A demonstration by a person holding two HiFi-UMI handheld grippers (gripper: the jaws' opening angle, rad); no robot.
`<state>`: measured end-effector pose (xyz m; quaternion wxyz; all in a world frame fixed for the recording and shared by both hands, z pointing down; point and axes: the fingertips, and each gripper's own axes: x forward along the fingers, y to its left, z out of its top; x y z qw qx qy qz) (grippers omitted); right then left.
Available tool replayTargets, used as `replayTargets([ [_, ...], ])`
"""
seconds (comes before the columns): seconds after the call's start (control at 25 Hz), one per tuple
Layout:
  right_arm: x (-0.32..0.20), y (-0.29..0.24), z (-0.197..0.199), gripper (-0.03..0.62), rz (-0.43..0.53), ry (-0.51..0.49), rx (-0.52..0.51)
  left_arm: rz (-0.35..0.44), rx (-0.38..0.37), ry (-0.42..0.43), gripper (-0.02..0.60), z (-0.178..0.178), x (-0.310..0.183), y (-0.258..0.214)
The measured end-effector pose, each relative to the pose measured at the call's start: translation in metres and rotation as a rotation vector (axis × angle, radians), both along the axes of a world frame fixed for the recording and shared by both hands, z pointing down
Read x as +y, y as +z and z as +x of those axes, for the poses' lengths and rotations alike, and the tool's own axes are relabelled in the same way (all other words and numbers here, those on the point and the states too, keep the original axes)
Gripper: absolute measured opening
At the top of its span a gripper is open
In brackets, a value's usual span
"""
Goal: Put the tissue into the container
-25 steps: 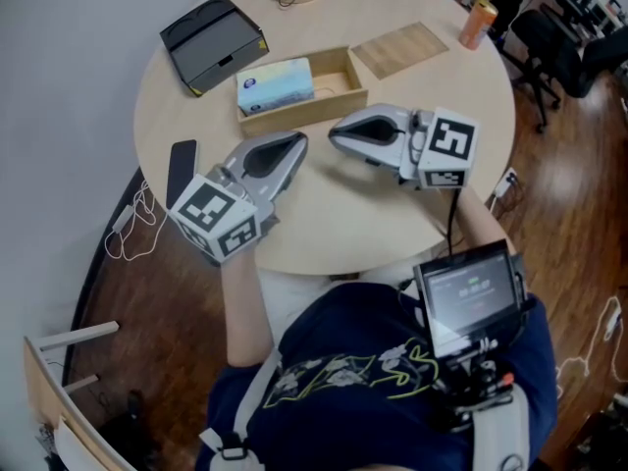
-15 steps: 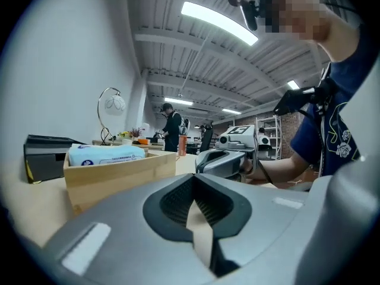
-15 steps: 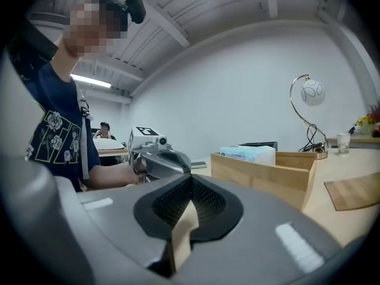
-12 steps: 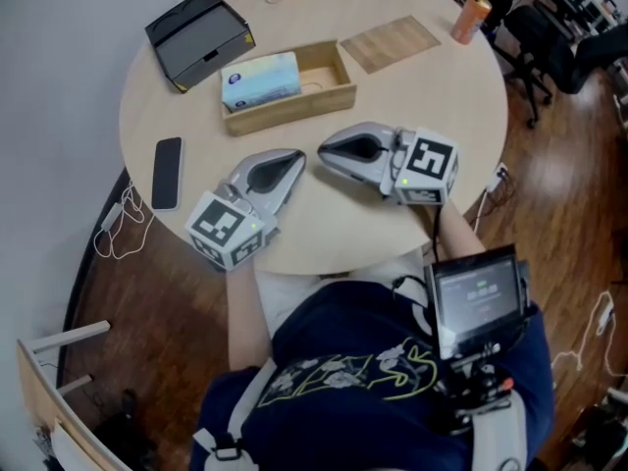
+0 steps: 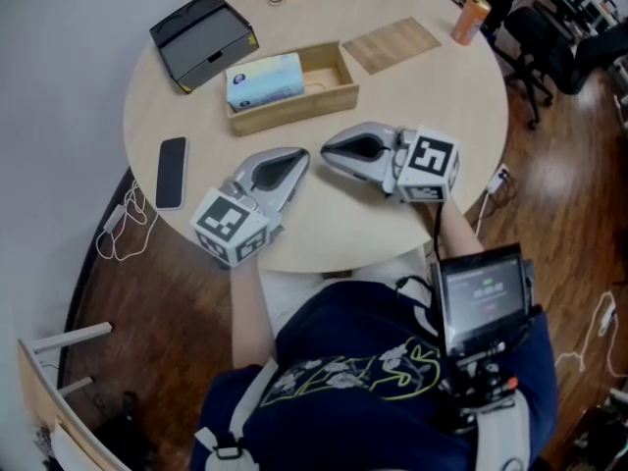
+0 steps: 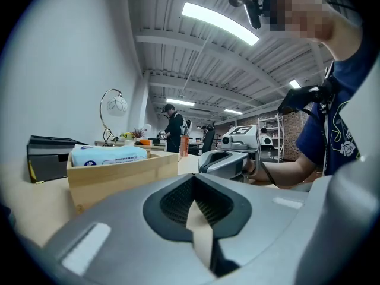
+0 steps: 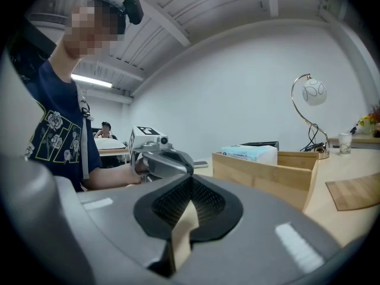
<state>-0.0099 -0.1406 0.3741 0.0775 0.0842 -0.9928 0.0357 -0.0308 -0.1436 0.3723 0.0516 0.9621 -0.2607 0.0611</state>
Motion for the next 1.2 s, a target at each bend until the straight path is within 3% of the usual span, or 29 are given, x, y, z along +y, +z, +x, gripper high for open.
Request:
replayTargets([
  [1.2,-0.0011,0.0009,0.0007,0.0,-0.008,0.008,0.001,0.001,-0.01,0.008,0.003,-0.0004,0.0004,0.0019],
])
